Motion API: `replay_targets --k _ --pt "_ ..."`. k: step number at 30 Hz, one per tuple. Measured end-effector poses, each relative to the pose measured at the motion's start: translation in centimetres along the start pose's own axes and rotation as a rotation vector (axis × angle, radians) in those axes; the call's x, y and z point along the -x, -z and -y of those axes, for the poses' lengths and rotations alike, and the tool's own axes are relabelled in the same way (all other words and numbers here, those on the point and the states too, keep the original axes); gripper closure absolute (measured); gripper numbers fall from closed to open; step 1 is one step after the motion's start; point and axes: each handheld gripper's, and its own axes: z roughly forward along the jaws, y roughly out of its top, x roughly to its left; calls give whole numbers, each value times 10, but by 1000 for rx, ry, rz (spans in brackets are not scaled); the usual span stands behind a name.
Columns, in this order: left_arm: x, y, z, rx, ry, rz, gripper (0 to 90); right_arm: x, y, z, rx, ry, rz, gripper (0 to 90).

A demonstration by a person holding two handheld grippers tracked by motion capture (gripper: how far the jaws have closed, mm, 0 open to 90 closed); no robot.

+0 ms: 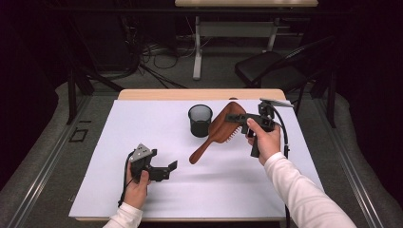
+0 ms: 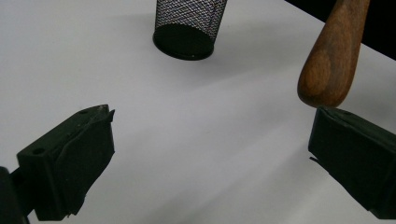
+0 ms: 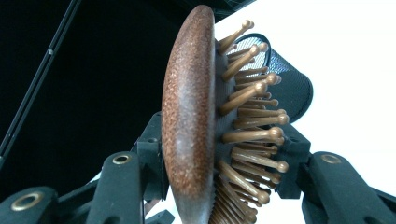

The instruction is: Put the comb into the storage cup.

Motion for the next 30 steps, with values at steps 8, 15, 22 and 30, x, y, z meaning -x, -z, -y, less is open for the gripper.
replay_targets --k 8,15,22,30 --pt "0 0 0 4 3 3 3 -5 -7 -7 -3 -10 12 489" --pt "0 0 0 5 2 5 3 -10 -12 -16 14 -3 35 488" --pt "0 0 0 3 2 5 3 -12 -15 -26 38 -8 55 488" --pt "0 -1 1 2 2 5 3 -16 -15 -40 76 -18 73 488"
